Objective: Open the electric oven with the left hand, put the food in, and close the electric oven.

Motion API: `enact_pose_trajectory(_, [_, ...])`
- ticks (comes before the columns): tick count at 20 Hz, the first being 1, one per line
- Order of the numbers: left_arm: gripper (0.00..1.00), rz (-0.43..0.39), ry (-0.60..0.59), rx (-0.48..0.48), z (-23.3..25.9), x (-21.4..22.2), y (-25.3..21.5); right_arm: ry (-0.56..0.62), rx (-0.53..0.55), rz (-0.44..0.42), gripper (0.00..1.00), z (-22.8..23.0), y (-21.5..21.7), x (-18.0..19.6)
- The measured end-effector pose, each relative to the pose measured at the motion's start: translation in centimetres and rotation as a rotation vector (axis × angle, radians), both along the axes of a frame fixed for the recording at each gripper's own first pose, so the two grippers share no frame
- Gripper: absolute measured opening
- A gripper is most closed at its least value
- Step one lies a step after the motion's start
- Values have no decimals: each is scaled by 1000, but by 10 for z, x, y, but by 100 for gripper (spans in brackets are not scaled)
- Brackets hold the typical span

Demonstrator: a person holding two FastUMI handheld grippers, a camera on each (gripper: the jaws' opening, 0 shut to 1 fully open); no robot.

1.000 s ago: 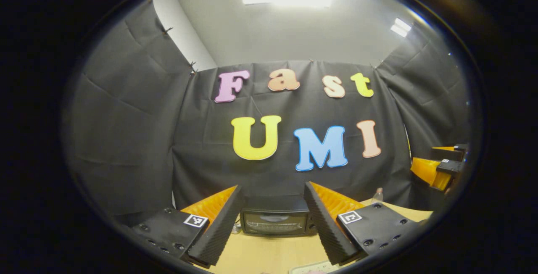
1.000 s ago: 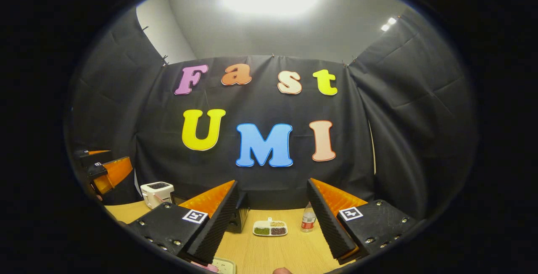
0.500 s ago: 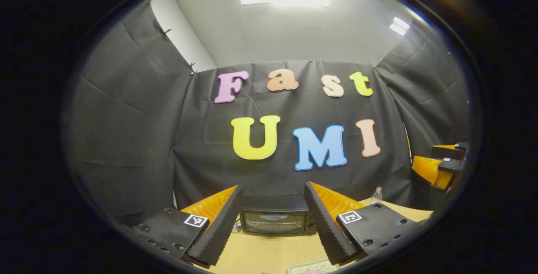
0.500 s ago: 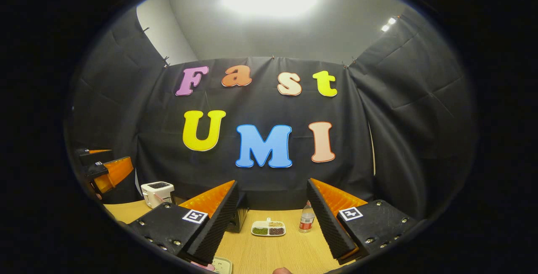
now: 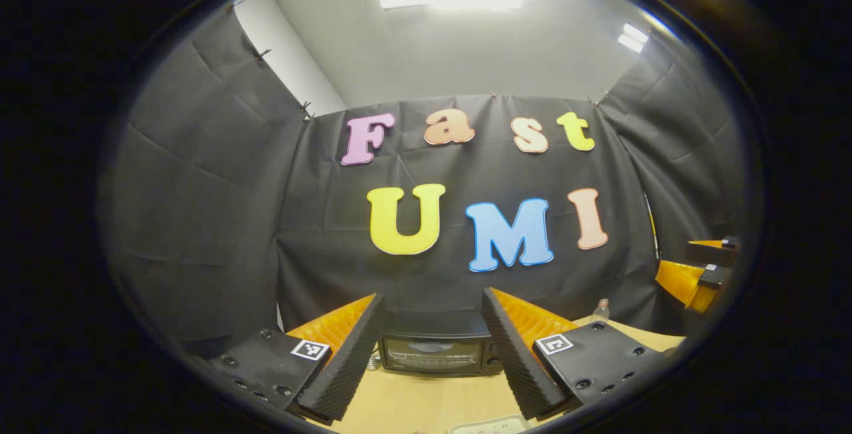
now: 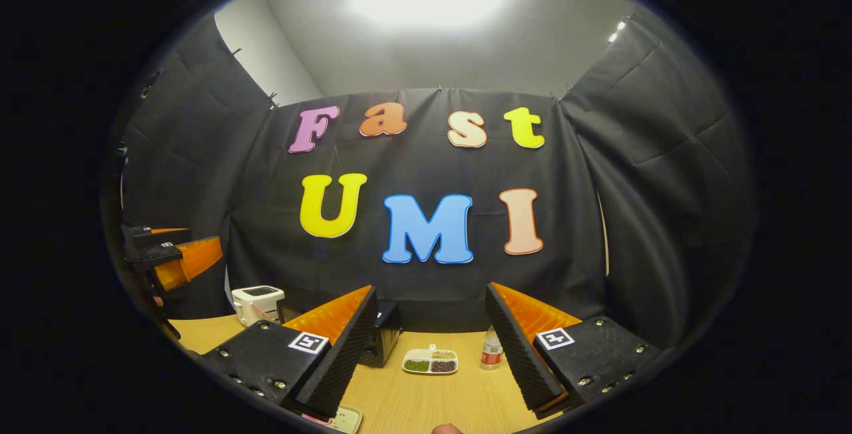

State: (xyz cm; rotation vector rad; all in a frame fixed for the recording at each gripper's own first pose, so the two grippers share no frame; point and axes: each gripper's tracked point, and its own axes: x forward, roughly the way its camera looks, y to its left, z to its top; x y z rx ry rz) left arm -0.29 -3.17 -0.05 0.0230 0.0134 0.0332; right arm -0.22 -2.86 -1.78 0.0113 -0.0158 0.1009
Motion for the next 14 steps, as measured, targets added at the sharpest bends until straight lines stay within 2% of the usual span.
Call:
enact_pose_trajectory(4, [97, 37, 16, 17, -11, 9, 7, 4, 8, 38, 98, -11, -7, 1])
enact_pose_trajectory(5, [100, 42, 13, 24, -12, 14, 9, -4, 9, 37, 98, -11, -9, 1])
enact_pose_trajectory(7, [93, 51, 23, 35, -20, 29, 16, -1, 11, 35, 98, -15, -11, 2])
enact_pose_trajectory(8, [97, 53, 29, 32, -26, 37, 19, 9, 8, 38, 98, -19, -10, 4])
enact_pose_trajectory(9, [95, 51, 34, 26, -32, 46, 20, 17, 1, 37, 98, -22, -10, 6])
enact_pose_trajectory(10, [100, 44, 39, 20, -37, 56, 20, 16, -6, 35, 98, -22, -10, 9])
enact_pose_trajectory(12, [97, 18, 51, 1, -52, 83, 20, -2, -18, 8, 98, -14, -13, 18])
enact_pose_trajectory(14, [99, -4, 76, -20, -70, 110, 21, -3, -20, -26, 98, -12, -14, 26])
